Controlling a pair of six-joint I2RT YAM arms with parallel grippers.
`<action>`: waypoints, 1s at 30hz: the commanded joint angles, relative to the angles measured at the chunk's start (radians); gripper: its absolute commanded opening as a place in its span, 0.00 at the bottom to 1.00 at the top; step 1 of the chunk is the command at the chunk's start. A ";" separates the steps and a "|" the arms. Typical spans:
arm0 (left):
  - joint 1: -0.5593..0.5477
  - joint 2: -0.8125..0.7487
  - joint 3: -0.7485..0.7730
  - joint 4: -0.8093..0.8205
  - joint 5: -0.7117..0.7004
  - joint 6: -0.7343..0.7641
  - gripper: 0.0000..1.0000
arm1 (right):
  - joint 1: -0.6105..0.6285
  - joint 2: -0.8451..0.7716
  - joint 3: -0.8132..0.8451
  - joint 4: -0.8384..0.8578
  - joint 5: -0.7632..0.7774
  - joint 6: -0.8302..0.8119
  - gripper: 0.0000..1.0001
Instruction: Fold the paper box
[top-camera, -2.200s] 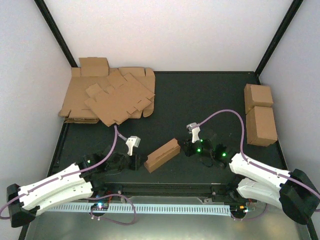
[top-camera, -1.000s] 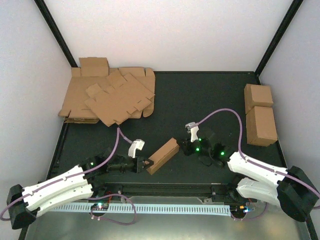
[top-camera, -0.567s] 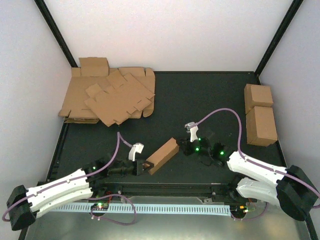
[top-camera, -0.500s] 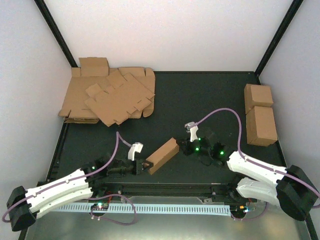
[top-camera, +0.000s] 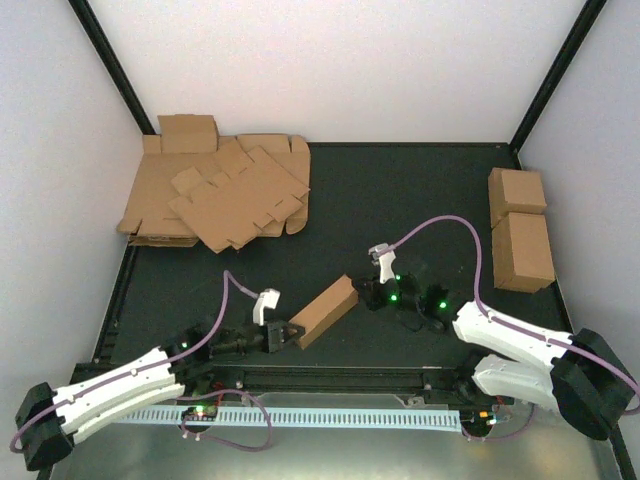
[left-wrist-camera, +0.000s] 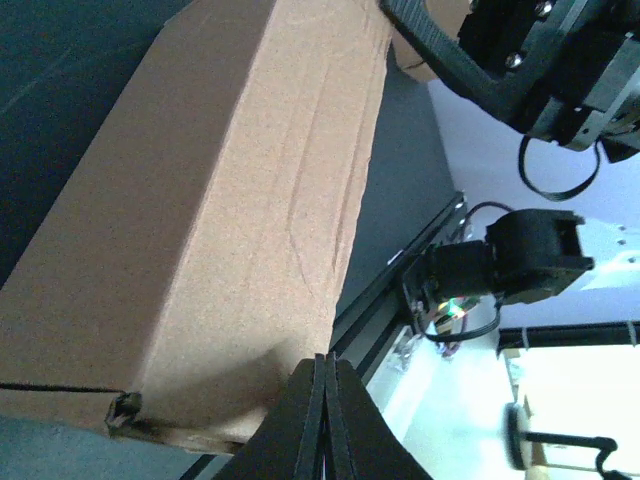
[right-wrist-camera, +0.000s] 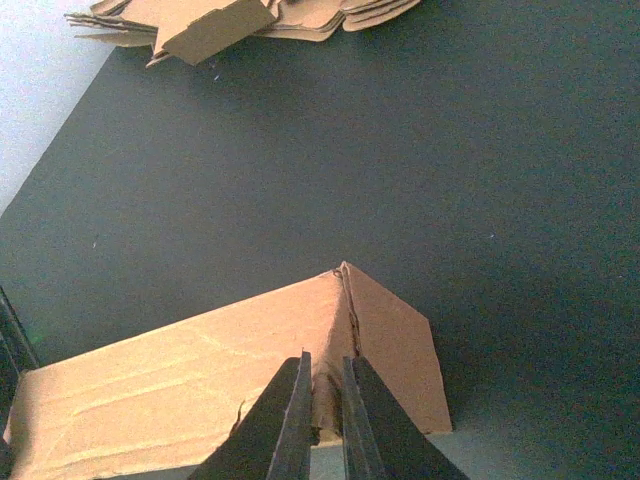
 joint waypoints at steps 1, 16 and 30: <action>0.008 -0.020 -0.086 -0.030 -0.019 -0.045 0.02 | 0.005 0.003 0.014 -0.019 0.010 -0.015 0.12; 0.014 0.038 0.163 -0.177 -0.010 0.045 0.02 | 0.005 0.005 0.027 -0.021 0.012 -0.015 0.12; 0.015 0.030 0.065 -0.139 -0.026 0.033 0.02 | 0.003 -0.021 0.068 -0.066 0.032 -0.020 0.29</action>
